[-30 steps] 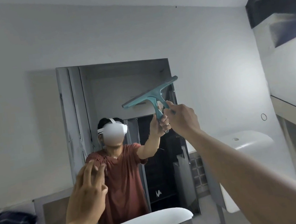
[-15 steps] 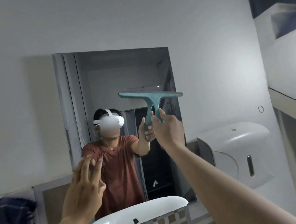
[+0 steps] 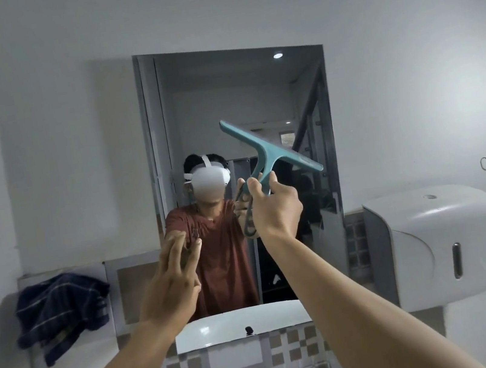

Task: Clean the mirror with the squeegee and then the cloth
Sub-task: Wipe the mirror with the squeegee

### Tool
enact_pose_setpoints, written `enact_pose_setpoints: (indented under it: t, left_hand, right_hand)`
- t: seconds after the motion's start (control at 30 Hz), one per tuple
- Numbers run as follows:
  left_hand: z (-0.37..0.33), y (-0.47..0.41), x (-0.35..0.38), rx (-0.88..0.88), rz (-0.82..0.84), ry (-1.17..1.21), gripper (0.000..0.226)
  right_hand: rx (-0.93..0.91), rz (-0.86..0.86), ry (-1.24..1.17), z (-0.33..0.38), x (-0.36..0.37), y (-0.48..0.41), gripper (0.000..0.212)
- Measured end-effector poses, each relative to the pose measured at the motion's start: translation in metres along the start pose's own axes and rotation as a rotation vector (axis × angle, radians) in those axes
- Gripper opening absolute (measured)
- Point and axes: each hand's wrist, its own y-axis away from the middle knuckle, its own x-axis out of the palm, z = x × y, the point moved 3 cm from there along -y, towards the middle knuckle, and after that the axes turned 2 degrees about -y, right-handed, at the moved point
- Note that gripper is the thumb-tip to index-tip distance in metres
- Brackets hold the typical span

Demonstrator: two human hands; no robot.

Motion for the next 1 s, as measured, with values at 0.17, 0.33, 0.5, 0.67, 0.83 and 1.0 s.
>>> enact_pose_setpoints:
  t: [0.17,0.33,0.5,0.67,0.83,1.0]
  left_hand:
    - [0.003,0.002,0.003,0.011,-0.024,-0.043,0.098]
    - [0.006,0.004,0.005,0.010,-0.027,-0.057,0.099]
    - [0.006,0.006,0.005,-0.020,-0.024,-0.020,0.096]
    - [0.007,0.006,0.007,-0.019,-0.034,-0.013,0.095]
    - [0.009,0.006,0.008,-0.013,-0.034,-0.018,0.097]
    - [0.010,0.007,0.009,0.006,-0.051,-0.029,0.097]
  right_hand:
    - [-0.027,0.041,0.041,-0.001,0.015,0.016,0.061]
    - [-0.134,0.079,0.055,-0.001,0.035,0.031,0.046]
    - [-0.198,0.066,0.080,-0.003,0.052,0.038,0.065]
    - [-0.357,0.136,0.220,0.000,0.055,0.045,0.048]
    - [-0.433,0.156,0.409,0.008,0.045,0.048,0.048]
    - [-0.591,0.215,0.622,0.014,0.023,0.042,0.047]
